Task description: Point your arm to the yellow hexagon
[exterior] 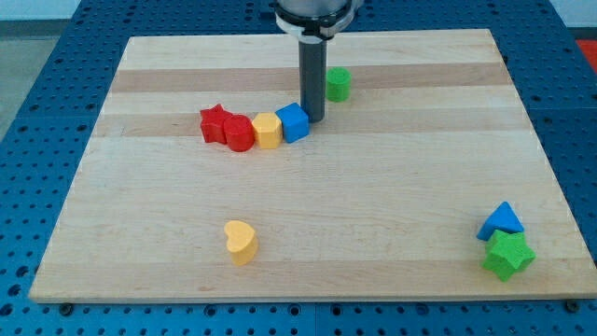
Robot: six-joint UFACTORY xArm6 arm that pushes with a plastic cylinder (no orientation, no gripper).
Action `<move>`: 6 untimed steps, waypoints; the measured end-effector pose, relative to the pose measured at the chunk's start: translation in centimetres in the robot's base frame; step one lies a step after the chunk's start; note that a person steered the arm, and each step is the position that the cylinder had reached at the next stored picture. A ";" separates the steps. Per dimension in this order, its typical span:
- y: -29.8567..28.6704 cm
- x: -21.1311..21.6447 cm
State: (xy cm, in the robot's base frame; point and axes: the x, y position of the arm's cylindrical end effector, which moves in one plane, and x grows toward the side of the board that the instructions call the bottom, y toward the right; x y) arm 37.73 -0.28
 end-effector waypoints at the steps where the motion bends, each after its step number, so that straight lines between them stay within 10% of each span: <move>1: 1.2 0.7; 3: 5.1 6.6; 6: -8.2 11.9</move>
